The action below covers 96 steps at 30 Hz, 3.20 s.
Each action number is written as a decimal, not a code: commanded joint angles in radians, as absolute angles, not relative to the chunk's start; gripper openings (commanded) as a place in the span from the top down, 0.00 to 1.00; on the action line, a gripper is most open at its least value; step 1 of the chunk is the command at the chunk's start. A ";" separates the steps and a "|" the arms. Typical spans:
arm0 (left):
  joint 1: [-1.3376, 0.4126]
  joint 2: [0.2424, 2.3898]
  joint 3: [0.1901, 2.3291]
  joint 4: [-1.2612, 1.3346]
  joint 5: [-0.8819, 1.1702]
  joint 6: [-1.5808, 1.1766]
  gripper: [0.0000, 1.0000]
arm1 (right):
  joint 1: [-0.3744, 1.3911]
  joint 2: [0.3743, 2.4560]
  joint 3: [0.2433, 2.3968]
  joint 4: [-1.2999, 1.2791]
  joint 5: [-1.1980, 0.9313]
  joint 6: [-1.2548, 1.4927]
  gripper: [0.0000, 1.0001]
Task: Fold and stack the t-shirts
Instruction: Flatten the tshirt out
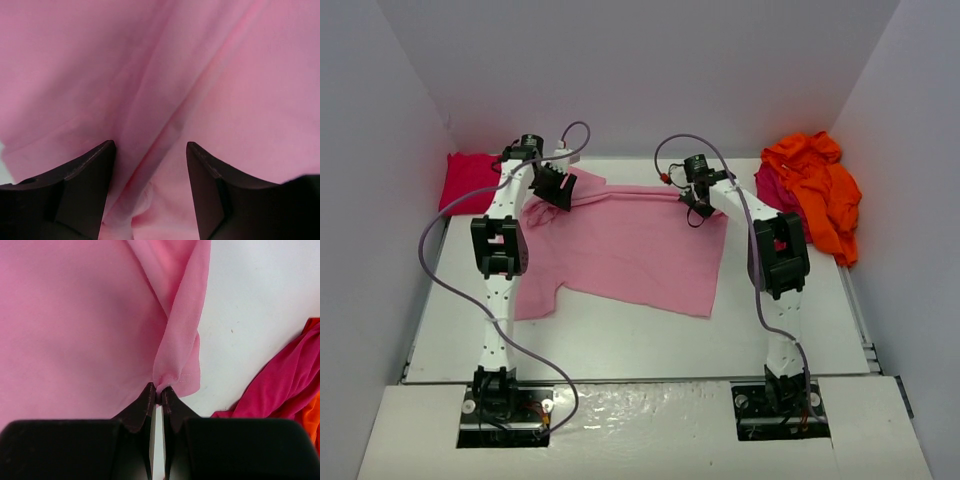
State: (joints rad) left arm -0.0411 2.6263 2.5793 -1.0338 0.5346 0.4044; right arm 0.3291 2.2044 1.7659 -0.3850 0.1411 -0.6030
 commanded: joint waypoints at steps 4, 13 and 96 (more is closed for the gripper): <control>-0.034 2.572 2.393 -1.399 0.606 0.692 0.51 | 0.336 2.048 1.726 -0.374 0.124 -0.607 1.00; -0.085 2.301 1.875 -1.429 0.629 0.833 0.54 | 0.334 2.004 1.657 -0.374 0.116 -0.651 1.00; 0.185 2.635 2.494 -1.385 0.842 0.540 0.42 | 0.345 2.020 1.594 -0.376 0.100 -0.646 1.00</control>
State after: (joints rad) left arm 0.1909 2.6259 2.4905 -1.2745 0.8534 0.4946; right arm 0.3355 2.0697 1.5944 -0.3780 0.0962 -0.6525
